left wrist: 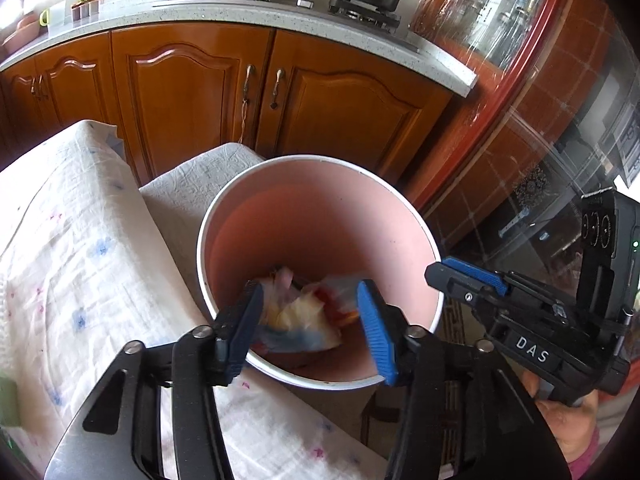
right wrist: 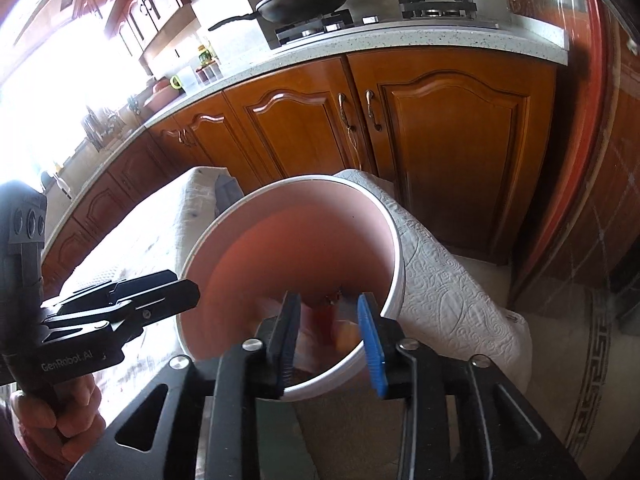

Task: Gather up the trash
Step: 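Open the left gripper over the bucket while the right gripper releases its bag, then grasp the white foam block with the left gripper while the right gripper grasps the white mesh net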

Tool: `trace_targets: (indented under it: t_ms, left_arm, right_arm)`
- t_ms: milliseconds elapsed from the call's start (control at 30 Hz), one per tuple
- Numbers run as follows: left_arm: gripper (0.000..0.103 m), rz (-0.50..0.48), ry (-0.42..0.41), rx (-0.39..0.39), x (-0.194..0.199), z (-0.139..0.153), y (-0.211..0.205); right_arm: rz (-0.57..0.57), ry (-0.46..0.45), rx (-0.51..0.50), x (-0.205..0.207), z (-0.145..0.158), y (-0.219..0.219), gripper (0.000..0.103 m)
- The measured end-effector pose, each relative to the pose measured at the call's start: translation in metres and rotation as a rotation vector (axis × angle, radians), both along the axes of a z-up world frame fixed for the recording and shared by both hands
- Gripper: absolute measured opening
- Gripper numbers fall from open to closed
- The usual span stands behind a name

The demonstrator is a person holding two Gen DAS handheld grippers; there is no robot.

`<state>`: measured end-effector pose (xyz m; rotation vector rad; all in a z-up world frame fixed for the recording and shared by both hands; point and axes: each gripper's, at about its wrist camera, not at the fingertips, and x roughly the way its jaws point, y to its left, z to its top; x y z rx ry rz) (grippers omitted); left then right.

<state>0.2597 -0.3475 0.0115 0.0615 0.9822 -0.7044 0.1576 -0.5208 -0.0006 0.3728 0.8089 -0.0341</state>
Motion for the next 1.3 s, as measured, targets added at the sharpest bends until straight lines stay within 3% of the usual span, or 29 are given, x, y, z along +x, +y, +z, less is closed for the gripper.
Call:
trace_targets:
  t_ms: [100,400,967,1300]
  left_arm:
    - [0.06,0.014,-0.005,-0.013,-0.003,0.004,0.007]
    - [0.061,0.101,-0.021,-0.061,-0.021,0.01,0.061]
    - [0.061,0.341,-0.08,-0.137,-0.059,0.033,0.211]
    - [0.061,0.458,-0.123,-0.14,-0.075,0.043,0.291]
  right_arm:
    - [-0.007,-0.027,0.028,-0.005,0.002,-0.001,0.047]
    - [-0.016,-0.126,0.099,-0.022,0.011,0.015,0.07]
    - [0.18,-0.173,0.135,-0.008,0.027,0.12,0.074]
    - [0.304,-0.171,0.127,0.006,0.031,0.186,0.074]
